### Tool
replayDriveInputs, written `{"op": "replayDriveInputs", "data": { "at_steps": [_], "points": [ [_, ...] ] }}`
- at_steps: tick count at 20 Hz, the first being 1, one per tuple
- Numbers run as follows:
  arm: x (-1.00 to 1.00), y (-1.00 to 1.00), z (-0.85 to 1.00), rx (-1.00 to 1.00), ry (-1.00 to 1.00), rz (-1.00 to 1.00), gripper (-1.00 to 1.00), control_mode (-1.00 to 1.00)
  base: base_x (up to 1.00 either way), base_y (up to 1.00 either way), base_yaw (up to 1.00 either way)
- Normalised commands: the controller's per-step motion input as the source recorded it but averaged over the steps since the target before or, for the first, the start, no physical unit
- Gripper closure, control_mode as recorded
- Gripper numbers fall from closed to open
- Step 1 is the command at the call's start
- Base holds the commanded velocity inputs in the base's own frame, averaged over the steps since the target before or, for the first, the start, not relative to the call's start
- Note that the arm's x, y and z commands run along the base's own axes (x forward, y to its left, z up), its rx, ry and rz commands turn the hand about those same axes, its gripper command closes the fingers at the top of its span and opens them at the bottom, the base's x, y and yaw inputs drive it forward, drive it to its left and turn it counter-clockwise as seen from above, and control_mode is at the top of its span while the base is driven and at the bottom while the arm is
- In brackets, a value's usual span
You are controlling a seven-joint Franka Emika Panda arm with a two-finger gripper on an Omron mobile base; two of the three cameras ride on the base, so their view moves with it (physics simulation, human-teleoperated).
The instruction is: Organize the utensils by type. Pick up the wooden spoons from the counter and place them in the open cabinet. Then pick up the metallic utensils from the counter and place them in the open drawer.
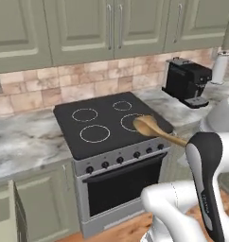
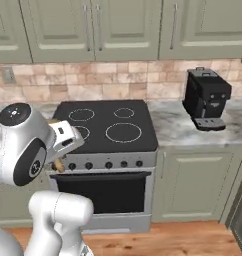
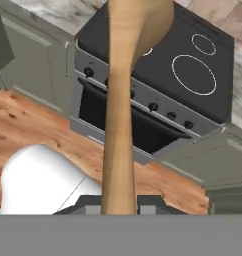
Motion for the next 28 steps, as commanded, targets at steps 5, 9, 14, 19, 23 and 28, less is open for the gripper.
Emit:
{"op": "replayDriveInputs", "data": {
  "at_steps": [5, 9, 14, 19, 23, 28],
  "points": [
    [0.00, 0.00, 0.00, 0.00, 0.00, 0.00, 1.00, 1.00, -0.08, 0.00, -0.77],
    [0.00, 0.00, 0.00, 0.00, 0.00, 0.00, 1.00, 1.00, 0.00, 0.00, -0.76],
    [0.00, 0.00, 0.00, 0.00, 0.00, 0.00, 1.00, 1.00, 0.00, 0.00, -0.74],
    [0.00, 0.00, 0.00, 0.00, 0.00, 0.00, 1.00, 1.00, 0.06, 0.06, -0.70],
    [0.00, 0.00, 0.00, 0.00, 0.00, 0.00, 1.00, 1.00, 0.37, 0.35, -0.57],
    [0.00, 0.00, 0.00, 0.00, 0.00, 0.00, 1.00, 1.00, 0.53, 0.54, -0.44]
  ]
}}
